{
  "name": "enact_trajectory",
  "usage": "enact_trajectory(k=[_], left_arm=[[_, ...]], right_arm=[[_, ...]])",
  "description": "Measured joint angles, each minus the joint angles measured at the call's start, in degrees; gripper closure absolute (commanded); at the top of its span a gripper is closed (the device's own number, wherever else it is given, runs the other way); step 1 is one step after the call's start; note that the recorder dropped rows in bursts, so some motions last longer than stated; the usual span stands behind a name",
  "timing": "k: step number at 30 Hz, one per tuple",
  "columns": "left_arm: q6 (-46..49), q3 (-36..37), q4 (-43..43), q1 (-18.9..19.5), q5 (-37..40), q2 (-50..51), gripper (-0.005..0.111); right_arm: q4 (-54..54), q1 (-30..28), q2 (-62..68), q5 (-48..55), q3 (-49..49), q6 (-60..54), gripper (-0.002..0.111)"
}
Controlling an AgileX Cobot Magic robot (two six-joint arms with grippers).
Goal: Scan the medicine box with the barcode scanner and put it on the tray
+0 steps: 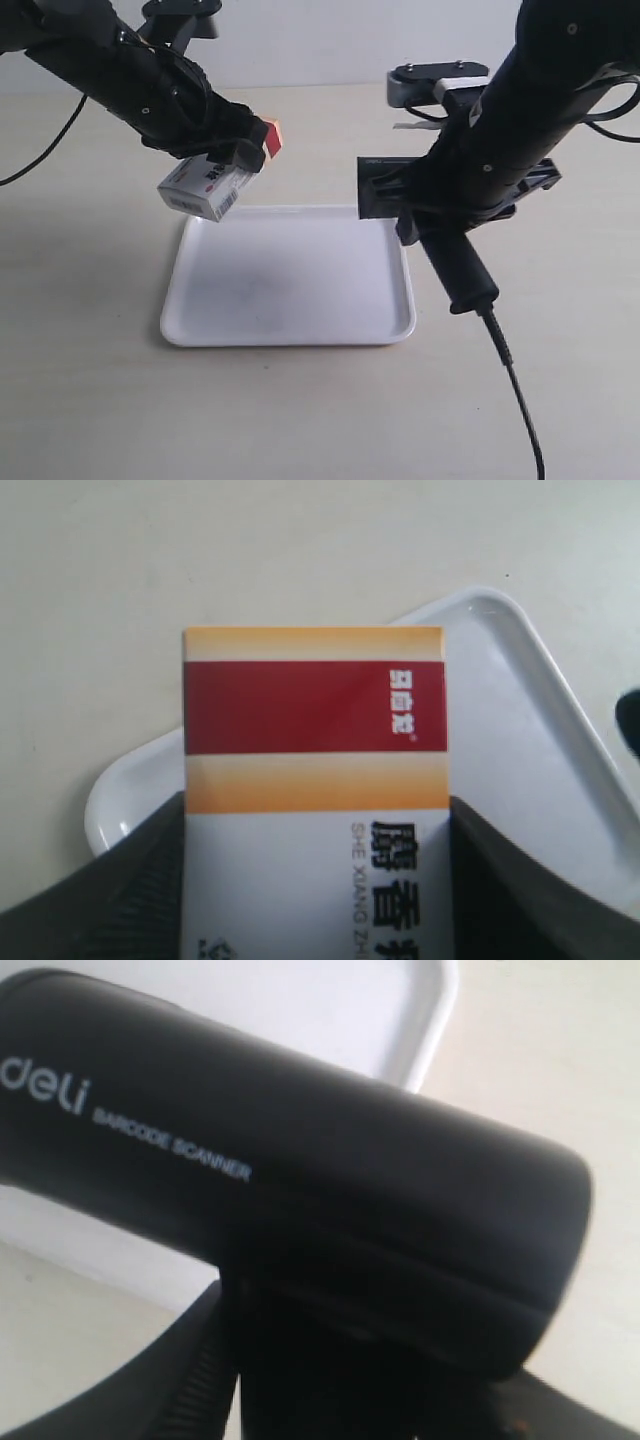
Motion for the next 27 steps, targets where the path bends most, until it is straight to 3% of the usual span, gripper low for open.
enact_trajectory(k=[6,9,13,27], left_arm=[[0.0,2.6,0.0,-0.6,0.4,0.0,0.107],[0.0,3.6,0.0,-3.5,-0.1,0.0,0.107],[0.0,3.6,-0.1,-7.6,-1.7,0.0,0.107],[0.0,3.7,0.0,-7.9,-3.8,7.4,0.107]], right_arm=[[-2.0,-10.0,0.0,-0.7,0.0,1.0,0.108],[-2.1,-14.2,1.4,-1.7,0.0,0.8,0.108],[-2.0,-14.7,7.9,-2.1,0.0,-0.2,0.108],[-1.8,-14.7,12.2,-6.5,0.0,-1.0,0.108]])
